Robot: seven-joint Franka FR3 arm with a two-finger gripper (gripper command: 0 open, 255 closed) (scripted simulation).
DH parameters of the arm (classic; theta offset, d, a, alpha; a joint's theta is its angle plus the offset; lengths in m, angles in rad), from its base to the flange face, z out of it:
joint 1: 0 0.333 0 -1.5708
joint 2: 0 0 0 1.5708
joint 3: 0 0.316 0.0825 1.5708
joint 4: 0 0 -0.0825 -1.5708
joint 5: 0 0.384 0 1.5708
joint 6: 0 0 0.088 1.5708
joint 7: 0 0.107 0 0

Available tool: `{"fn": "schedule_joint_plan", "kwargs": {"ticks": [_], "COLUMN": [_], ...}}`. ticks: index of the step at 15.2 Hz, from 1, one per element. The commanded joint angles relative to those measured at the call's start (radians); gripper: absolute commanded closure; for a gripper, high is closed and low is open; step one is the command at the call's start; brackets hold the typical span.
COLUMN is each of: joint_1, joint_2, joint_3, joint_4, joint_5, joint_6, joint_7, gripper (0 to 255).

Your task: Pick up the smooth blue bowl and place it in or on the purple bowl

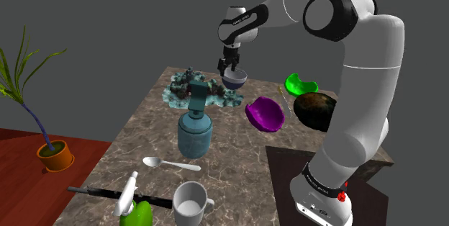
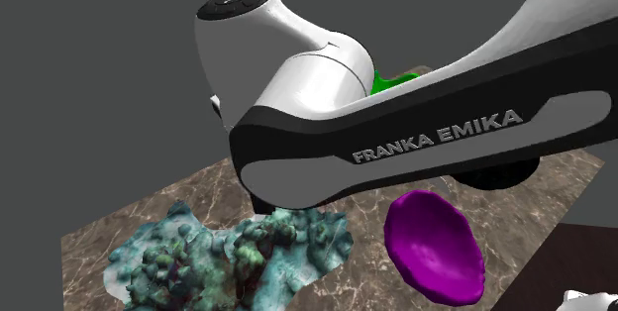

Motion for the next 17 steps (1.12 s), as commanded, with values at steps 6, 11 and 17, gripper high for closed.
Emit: {"fn": "schedule_joint_plan", "kwargs": {"ticks": [6, 11, 17], "joint_1": [-0.019, -0.023, -0.023], "joint_2": [0.141, 0.168, 0.168], "joint_3": [-0.004, -0.003, -0.003], "joint_4": [0.099, 0.090, 0.090], "joint_5": [0.000, 0.002, 0.002], "joint_6": [0.032, 0.068, 0.067], "joint_7": [-0.023, -0.024, -0.025], "gripper": [0, 0, 0]}}
